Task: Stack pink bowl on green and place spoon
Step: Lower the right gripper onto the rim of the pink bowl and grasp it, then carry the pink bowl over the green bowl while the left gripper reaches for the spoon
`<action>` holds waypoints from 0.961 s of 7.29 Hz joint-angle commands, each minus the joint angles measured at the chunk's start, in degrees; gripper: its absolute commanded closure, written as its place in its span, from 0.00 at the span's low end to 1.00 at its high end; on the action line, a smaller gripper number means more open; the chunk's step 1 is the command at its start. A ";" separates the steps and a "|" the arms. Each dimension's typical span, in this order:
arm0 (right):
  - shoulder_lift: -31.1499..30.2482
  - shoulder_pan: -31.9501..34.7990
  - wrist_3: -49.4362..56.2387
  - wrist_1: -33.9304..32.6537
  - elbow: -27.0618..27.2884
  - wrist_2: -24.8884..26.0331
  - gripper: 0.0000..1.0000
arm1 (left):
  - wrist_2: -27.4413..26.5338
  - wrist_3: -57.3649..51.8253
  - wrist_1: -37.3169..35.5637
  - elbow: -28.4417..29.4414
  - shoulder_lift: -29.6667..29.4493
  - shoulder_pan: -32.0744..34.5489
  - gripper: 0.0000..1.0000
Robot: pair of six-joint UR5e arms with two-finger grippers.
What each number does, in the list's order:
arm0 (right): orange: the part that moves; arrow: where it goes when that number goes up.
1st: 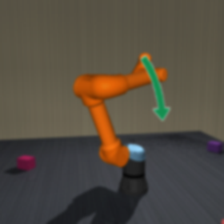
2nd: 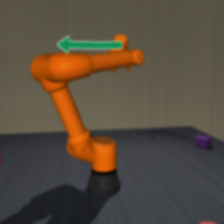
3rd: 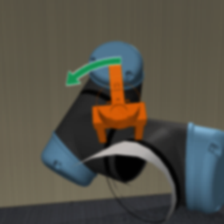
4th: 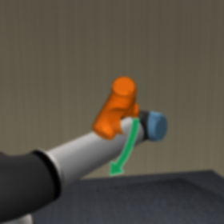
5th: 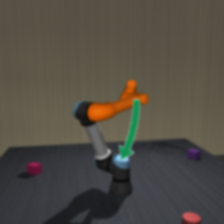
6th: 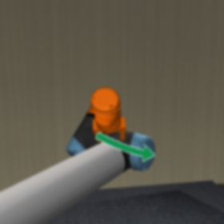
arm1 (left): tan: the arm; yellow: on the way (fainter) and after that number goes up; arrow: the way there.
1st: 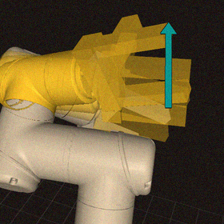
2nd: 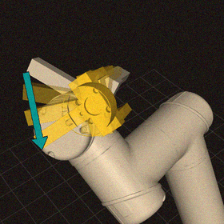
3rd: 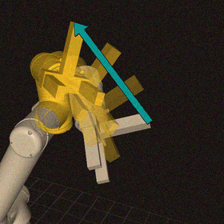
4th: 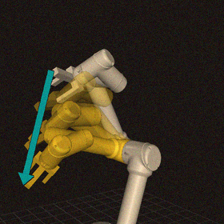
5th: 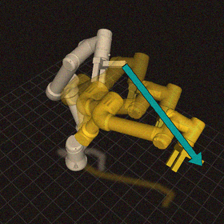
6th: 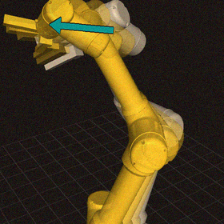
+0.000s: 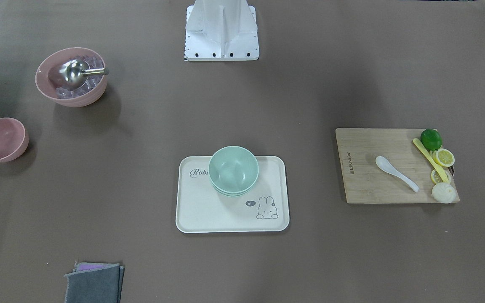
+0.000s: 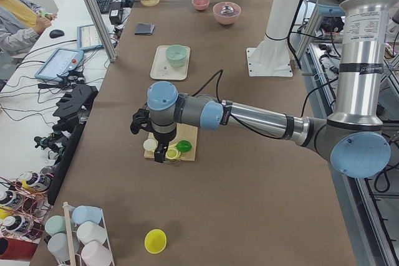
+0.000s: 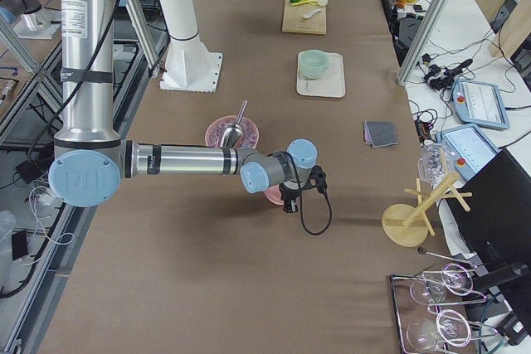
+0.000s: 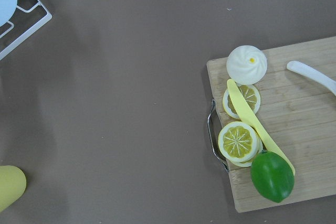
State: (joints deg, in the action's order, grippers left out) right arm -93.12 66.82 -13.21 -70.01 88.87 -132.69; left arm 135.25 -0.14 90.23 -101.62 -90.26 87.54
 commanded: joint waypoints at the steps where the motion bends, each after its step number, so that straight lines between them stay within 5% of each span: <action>1: -0.13 -0.03 0.11 0.05 -0.19 -0.02 1.00 | 0.01 2.41 0.03 0.19 -0.09 -0.09 0.02; 3: 1.00 -0.03 -0.59 -0.21 2.26 -0.63 1.00 | -0.34 11.07 0.12 0.46 -2.98 -5.42 0.02; 5: 9.75 -0.46 -6.08 -6.50 4.72 -1.43 1.00 | -0.52 18.90 0.81 1.16 -7.10 -12.18 0.02; 7: 19.50 -2.91 -15.54 -12.58 7.53 -2.57 1.00 | -0.69 38.01 11.83 6.57 -10.98 -20.00 0.03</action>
State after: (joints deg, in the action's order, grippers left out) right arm -80.06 65.53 -21.71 -78.99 94.63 -134.57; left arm 134.68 26.58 95.53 -98.54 -98.89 72.28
